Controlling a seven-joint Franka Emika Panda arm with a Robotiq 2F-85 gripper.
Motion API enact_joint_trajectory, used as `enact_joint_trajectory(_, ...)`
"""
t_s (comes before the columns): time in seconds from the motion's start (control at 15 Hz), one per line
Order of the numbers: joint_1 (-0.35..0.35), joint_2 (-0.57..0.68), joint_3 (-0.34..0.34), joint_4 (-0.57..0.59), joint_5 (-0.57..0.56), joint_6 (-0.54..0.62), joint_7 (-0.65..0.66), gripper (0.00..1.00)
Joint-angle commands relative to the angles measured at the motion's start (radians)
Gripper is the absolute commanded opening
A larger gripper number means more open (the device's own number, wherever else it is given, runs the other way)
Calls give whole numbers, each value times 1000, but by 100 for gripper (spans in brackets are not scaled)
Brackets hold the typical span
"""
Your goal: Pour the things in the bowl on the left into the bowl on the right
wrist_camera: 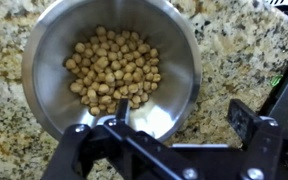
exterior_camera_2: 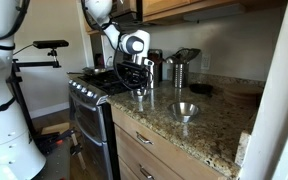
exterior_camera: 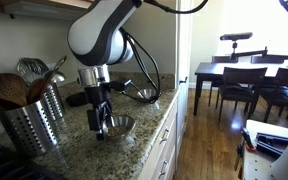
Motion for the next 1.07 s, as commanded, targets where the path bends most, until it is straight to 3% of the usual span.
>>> enact_joint_trajectory(0.0, 13, -5, -13, -4, -1, -2, 44, 100)
enact_joint_trajectory(1.0, 53, 33, -11, 13, 4, 0, 186, 100)
